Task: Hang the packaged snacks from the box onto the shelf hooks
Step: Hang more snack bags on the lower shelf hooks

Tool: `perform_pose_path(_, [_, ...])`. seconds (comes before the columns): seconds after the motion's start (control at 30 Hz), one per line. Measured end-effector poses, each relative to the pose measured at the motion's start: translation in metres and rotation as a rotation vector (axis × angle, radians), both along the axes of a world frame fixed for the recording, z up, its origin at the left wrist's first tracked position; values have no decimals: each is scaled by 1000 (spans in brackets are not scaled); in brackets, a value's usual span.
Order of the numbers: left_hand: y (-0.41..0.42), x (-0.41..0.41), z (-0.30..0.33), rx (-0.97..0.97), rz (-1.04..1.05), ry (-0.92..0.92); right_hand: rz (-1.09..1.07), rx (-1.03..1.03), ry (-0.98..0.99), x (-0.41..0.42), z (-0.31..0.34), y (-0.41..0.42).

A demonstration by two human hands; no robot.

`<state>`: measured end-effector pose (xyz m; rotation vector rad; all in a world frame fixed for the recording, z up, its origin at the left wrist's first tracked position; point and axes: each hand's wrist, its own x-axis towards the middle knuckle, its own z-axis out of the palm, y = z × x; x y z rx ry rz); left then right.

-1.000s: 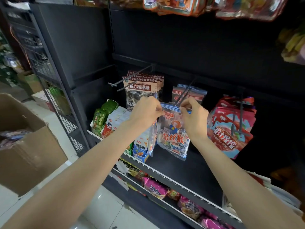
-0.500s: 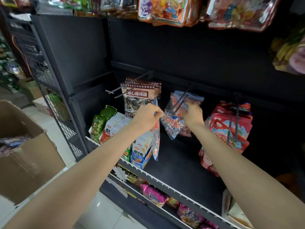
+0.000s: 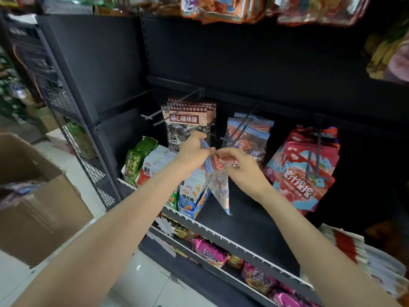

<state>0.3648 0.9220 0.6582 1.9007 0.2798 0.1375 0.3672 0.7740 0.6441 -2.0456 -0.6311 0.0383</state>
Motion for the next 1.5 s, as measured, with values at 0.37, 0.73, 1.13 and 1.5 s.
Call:
perform_pose_path(0.37, [11, -6, 8, 83, -55, -5, 226, -83, 98, 4, 8, -3])
perform_pose_path(0.73, [19, -24, 21, 1048, -385, -114, 96, -252, -117, 9, -2, 3])
perform_pose_path(1.13, [6, -3, 10, 389, -244, -202, -285, -201, -218, 17, 3, -16])
perform_pose_path(1.5, [-11, 20, -1, 356, -104, -181, -427, -179, -225, 31, 4, -14])
